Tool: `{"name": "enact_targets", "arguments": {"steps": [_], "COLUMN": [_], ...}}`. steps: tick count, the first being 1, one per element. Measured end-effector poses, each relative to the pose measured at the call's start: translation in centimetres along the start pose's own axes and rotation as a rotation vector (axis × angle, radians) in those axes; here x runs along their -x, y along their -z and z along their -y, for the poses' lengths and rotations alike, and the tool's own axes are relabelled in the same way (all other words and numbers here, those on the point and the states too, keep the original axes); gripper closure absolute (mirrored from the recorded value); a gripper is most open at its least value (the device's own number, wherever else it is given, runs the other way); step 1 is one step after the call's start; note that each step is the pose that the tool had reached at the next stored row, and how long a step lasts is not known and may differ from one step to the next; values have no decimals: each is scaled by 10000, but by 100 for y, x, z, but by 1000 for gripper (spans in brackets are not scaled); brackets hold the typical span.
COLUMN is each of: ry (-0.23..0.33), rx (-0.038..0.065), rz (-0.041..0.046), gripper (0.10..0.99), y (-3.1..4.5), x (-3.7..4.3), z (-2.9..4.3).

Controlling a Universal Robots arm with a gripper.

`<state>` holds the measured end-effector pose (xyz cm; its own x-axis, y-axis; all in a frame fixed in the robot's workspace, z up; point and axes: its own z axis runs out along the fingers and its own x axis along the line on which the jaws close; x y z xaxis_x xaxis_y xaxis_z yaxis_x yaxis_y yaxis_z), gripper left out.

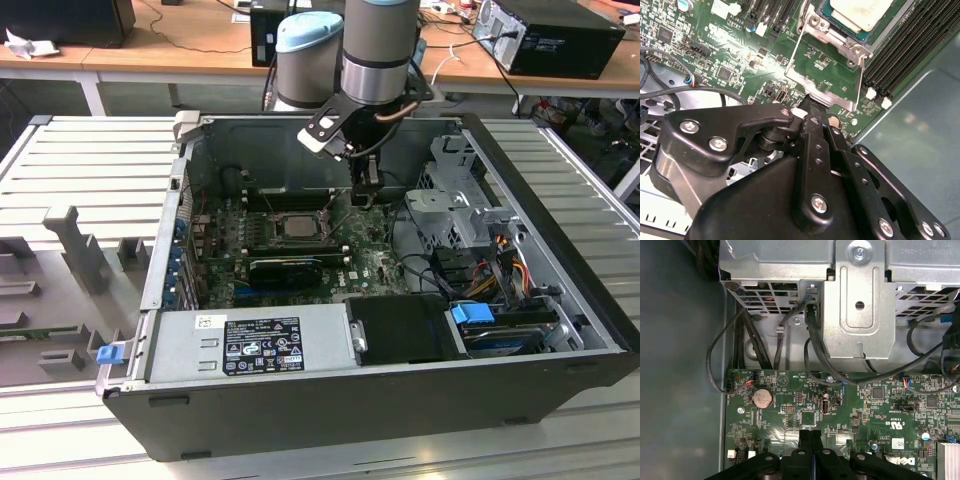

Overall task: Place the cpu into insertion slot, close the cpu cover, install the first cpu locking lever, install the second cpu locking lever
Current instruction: 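Close the cpu cover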

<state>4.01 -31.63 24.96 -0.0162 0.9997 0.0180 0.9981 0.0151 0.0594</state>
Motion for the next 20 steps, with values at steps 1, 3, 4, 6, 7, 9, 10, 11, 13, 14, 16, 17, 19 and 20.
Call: {"name": "enact_targets", "arguments": {"steps": [1,3,4,6,7,9,10,11,13,14,16,17,19,20], "ry": [0,1,1,1,0,0,1,0,0,0,0,0,0,0], "rx": [0,0,0,0,0,0,0,0,0,0,0,0,0,0], "rz": [1,0,0,0,0,0,0,0,0,0,0,0,0,0], "gripper": [980,980,980,980,980,980,980,980,980,980,980,980,980,980], "y": [1,1,2,3,3,4,4,4,5,5,6,6,5,5], "x": [0,0,-1,-1,-1,-1,-1,-1,-1,-1,-2,-2,-2,-2], "z": [8,23,34,52,60,67,71,75,90,94,100,103,112,114]}}
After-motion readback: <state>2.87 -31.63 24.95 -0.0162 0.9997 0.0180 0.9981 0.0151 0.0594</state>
